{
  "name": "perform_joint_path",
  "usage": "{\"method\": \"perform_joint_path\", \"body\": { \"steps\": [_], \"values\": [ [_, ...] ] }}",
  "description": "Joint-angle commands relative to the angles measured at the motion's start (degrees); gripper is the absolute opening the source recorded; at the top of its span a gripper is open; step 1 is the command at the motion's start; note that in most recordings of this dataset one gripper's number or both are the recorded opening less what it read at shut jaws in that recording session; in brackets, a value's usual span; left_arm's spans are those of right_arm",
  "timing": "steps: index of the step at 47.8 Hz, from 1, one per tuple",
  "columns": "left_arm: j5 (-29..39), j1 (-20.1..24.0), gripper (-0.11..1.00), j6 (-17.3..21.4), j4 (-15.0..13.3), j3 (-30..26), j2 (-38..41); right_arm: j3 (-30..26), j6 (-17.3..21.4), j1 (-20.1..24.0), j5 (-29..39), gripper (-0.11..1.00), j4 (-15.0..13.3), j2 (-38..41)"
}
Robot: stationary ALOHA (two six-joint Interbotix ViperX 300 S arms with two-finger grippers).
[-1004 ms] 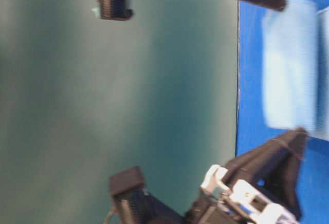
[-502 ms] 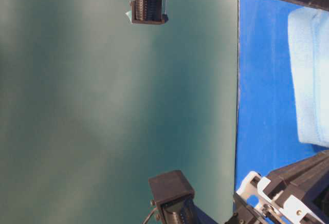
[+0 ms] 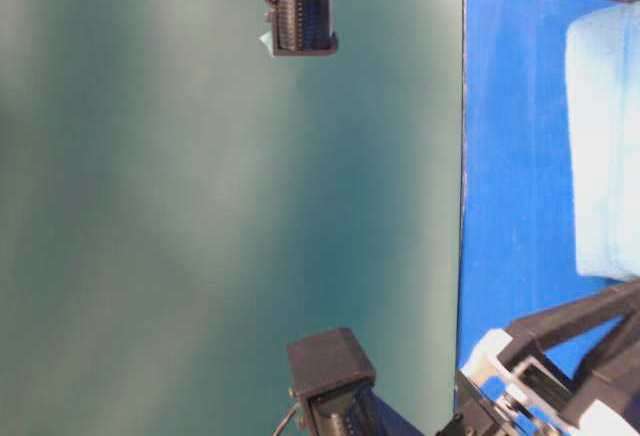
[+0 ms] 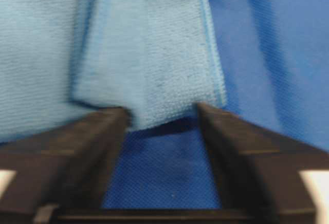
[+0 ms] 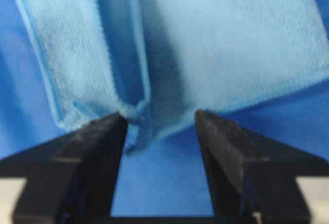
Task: Fold the light blue towel.
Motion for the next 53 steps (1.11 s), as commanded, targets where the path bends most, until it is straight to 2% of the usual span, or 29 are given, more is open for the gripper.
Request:
{"method": "perform_joint_path", "body": {
  "steps": [1,3,5,10,24,36,53],
  "values": [
    [-0.35,-0.44,0.68,0.0,-0.09,-1.05,-2.99,-1.58,-0.26,1.58,-0.09,0.55,-0.18,-1.93],
    [-0.18,-0.53,0.78,0.09,-0.09,-0.88,-4.13,-1.67,-0.44,2.2,0.18,0.54,-0.18,-2.72],
    [0.09,-0.62,0.82,0.09,-0.09,-0.62,-5.36,-1.76,-0.53,2.81,0.7,0.54,-0.18,-3.78],
    [1.76,-1.05,0.75,0.18,-0.09,-0.26,-9.32,-1.76,-0.79,4.22,3.87,0.54,-0.35,-7.82],
    [7.47,-1.58,0.76,0.97,0.0,2.02,-23.29,-1.32,-0.88,6.33,15.47,0.54,-2.2,-20.3],
    [7.47,-1.23,0.75,1.49,0.0,6.24,-34.89,2.37,-0.79,6.24,17.23,0.54,-7.12,-30.94],
    [8.88,0.7,0.74,1.32,-0.09,16.96,-57.3,9.05,-0.7,6.33,17.58,0.54,-13.45,-49.13]
  ]
}}
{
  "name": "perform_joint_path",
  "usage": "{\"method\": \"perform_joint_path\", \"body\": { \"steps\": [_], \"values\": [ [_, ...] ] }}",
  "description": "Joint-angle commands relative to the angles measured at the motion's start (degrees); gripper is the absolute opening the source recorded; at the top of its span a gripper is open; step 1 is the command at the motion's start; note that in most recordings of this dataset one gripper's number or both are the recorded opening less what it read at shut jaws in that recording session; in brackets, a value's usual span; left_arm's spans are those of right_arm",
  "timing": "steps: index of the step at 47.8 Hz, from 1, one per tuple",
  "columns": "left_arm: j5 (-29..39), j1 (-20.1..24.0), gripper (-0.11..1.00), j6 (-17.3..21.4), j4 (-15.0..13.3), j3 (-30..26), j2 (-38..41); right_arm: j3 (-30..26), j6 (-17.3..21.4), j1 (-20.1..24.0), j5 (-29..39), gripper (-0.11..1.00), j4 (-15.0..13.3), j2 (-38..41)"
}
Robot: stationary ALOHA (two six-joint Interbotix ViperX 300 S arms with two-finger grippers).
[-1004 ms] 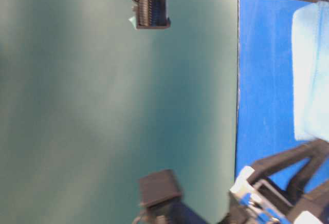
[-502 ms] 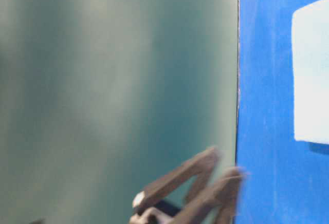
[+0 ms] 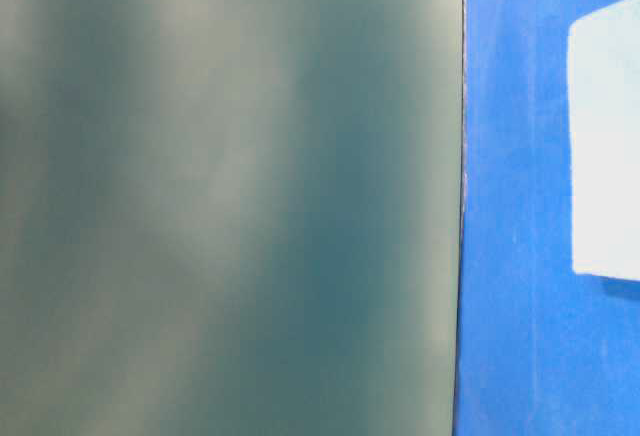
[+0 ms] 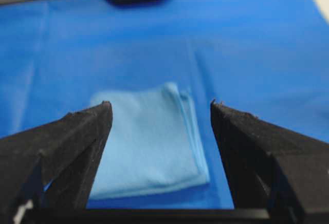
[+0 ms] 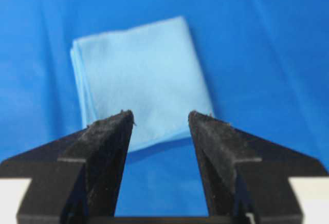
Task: Fold the light blue towel.
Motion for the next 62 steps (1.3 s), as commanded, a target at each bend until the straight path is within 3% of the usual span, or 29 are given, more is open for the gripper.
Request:
{"method": "perform_joint_path", "body": {
  "steps": [1,18,27,37,62],
  "values": [
    [0.79,0.35,0.74,-0.09,0.0,1.23,-5.19,1.14,0.09,0.18,-0.18,0.54,-1.76,-4.48],
    [10.37,4.31,0.73,-1.49,-0.09,10.55,-24.17,11.95,0.79,-0.44,-0.88,0.54,-3.69,-18.72],
    [12.74,4.57,0.73,-3.96,-0.09,14.24,-30.67,16.44,0.79,-1.49,-4.13,0.54,-3.69,-21.62],
    [13.97,4.57,0.73,-7.56,-0.09,16.52,-31.29,19.42,0.88,-2.37,-7.65,0.54,-3.6,-21.53],
    [14.59,4.57,0.72,-7.65,0.0,16.44,-31.38,19.42,0.88,-2.55,-8.0,0.54,-3.6,-21.45]
  ]
}}
